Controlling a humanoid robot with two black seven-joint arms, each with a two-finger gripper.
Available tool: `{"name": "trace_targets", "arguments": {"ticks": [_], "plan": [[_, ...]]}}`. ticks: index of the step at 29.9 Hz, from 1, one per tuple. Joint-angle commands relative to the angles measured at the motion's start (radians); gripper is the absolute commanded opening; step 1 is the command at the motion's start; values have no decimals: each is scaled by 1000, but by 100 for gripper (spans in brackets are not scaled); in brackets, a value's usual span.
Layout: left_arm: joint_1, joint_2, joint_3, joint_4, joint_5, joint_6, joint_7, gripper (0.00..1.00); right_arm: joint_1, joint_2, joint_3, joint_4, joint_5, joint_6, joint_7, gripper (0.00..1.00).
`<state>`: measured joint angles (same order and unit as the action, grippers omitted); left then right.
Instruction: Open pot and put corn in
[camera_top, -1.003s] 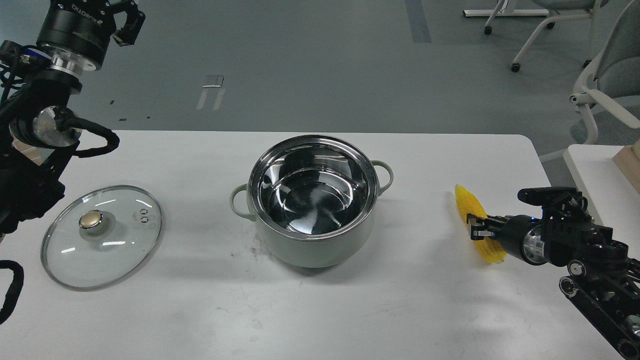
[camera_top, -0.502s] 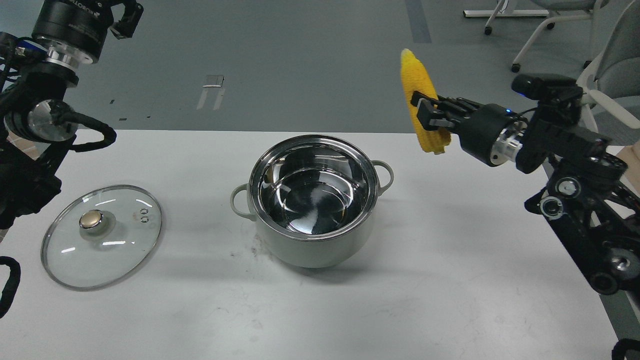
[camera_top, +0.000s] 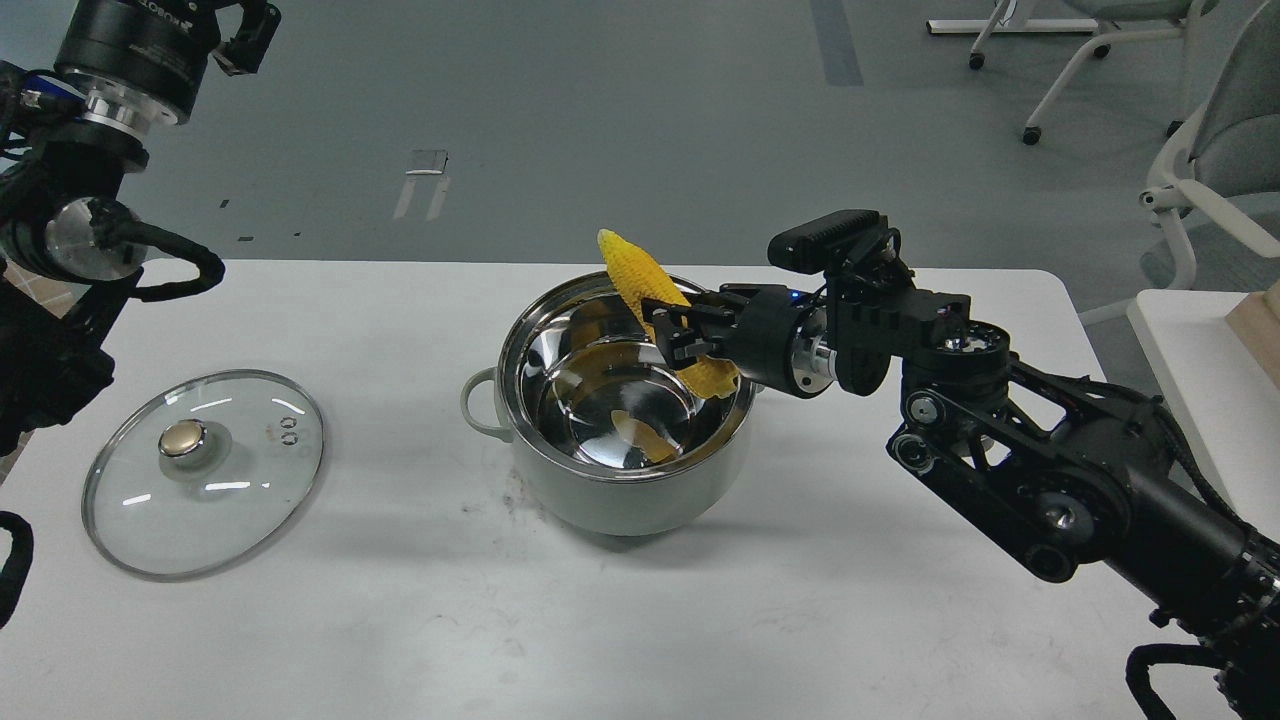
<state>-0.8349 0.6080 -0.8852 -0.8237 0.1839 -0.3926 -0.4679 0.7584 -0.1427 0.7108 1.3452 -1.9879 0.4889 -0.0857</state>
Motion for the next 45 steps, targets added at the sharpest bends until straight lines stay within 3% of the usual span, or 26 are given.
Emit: {"name": "trace_targets", "arguments": {"ticks": [1,9,11,12,13,22,31,39,45], "plan": [[-4,1,0,0,0,0,0,98,1,29,-4,-14,1,0,0,33],[-7,-1,0,0,0,0,-2,98,-7,25,-50,-21,-2,0,0,51],[-9,-2,0,-2,0,0,0,98,-11,26,-50,-23,0,-3,1,66],[-13,-2,0,-3,0,0,0,98,-13,28,-50,-23,3,-6,1,90],[-15,-2,0,-5,0,1,0,98,-13,29,-48,-23,6,-6,1,98],[-18,1,0,-22,0,3,0,98,-5,35,-33,-24,11,-33,1,99],[-23,22,2,-22,2,0,0,98,42,61,286,-8,133,-52,3,100],[-27,24,5,-22,6,-2,2,98,81,57,611,-20,432,-58,3,100],[-24,24,0,4,3,-28,8,98,81,40,758,-135,702,-62,1,100]]}}
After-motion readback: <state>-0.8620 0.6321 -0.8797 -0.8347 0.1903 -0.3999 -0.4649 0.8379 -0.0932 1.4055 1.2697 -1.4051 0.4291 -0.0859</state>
